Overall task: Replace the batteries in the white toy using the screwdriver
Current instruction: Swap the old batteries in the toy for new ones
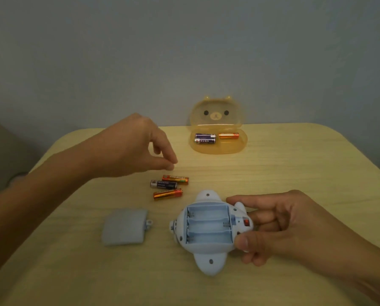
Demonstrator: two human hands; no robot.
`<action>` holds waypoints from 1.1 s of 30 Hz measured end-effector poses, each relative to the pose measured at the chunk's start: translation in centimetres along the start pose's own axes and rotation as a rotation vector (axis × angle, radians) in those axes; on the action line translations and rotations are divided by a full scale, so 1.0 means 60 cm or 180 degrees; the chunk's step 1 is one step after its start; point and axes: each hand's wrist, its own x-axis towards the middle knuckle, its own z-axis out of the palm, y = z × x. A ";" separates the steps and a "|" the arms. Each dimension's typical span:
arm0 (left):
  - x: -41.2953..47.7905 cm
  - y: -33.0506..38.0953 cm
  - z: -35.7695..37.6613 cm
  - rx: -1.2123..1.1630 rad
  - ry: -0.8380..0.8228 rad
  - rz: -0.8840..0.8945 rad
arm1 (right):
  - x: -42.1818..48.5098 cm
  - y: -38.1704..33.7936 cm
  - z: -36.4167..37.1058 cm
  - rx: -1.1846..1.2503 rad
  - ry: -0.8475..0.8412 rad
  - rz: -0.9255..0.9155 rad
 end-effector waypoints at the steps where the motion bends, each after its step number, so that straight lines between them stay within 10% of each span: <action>1: -0.015 -0.010 0.001 0.0036 -0.0048 -0.0001 | 0.000 0.001 -0.001 0.0005 -0.0006 -0.0009; 33: -0.092 0.073 0.023 -0.0919 0.0162 0.0832 | 0.001 0.004 -0.003 -0.0076 0.0030 -0.0023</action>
